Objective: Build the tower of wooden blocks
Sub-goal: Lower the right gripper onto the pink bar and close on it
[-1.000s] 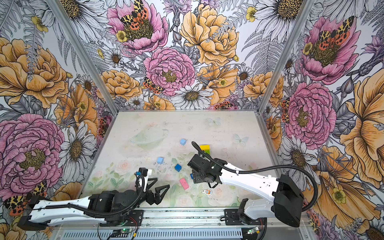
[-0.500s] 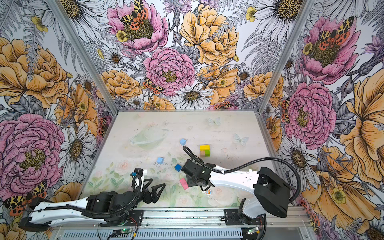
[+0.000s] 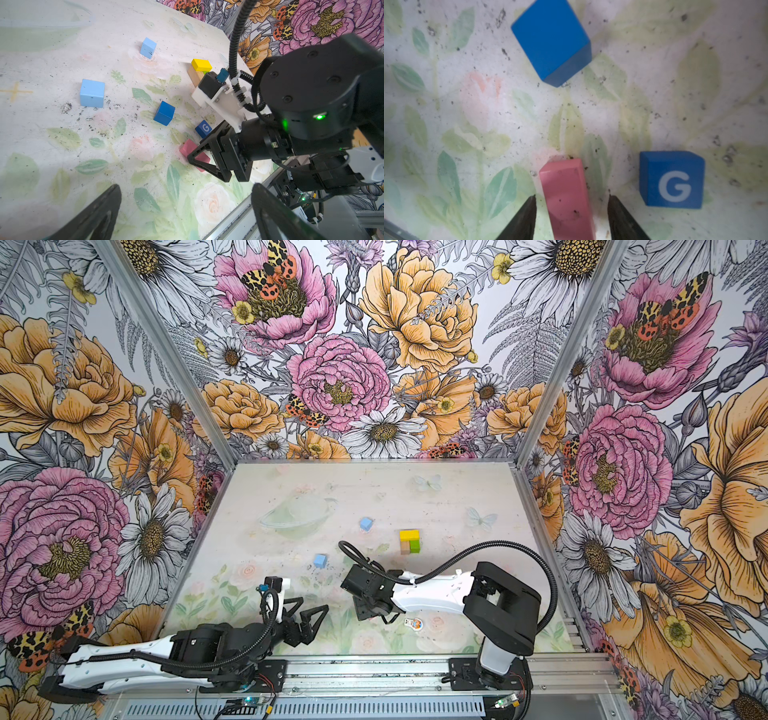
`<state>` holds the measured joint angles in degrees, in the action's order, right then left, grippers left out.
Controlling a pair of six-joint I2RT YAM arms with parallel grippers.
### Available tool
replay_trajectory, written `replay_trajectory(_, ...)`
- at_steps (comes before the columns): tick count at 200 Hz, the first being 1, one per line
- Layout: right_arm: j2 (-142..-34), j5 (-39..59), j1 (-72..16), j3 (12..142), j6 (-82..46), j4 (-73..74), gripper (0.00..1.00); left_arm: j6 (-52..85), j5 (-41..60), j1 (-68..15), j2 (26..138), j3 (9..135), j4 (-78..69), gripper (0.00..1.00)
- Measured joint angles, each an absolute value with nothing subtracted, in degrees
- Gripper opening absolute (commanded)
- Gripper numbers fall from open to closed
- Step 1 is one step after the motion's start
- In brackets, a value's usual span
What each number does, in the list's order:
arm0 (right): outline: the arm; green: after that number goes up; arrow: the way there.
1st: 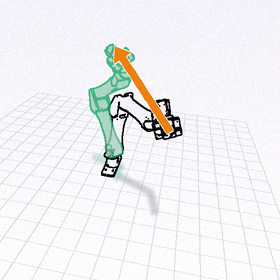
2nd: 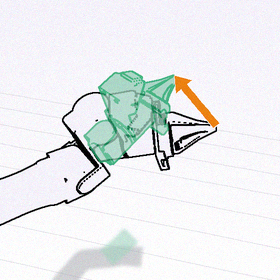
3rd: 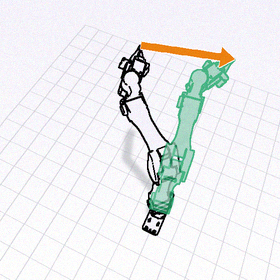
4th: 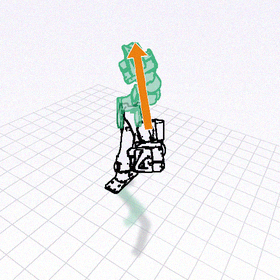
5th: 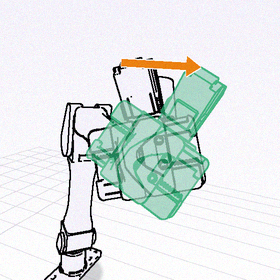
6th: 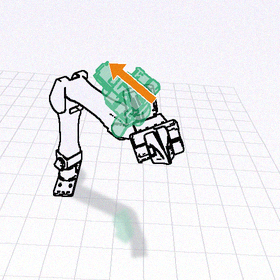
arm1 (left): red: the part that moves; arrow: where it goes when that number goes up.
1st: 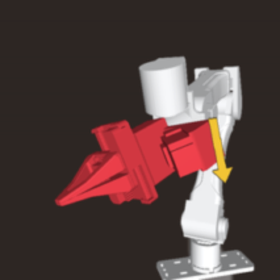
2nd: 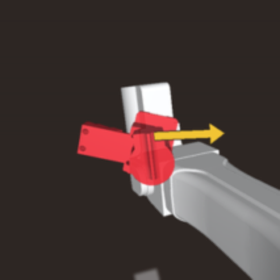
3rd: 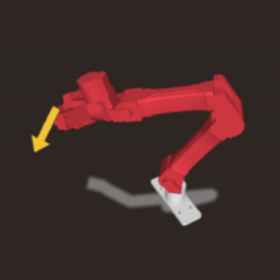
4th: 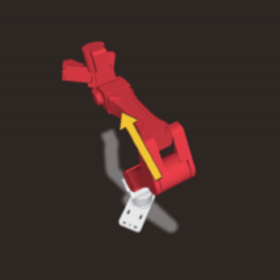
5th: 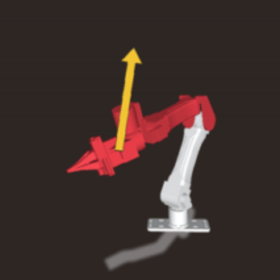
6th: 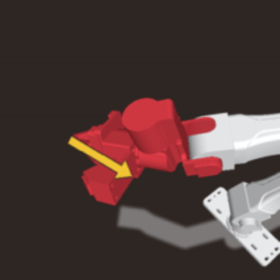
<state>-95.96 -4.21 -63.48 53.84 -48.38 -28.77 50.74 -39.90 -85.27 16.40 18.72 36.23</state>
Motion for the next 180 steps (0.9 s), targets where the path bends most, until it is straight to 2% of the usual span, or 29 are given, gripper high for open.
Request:
replay_trajectory(35,-96.84,-4.21,-63.57,54.48,-48.49,-28.60,0.50,50.87,-39.90,-85.27,14.94,18.17,36.27,0.99)
replay_trajectory(76,-98.08,-4.19,-63.57,55.46,-48.77,-28.29,0.37,50.85,-39.90,-85.27,12.14,17.39,36.80,0.99)
replay_trajectory(180,-94.96,-4.47,-62.06,56.05,-49.74,-30.37,0.32,50.06,-41.21,-84.79,9.69,17.12,38.39,0.99)
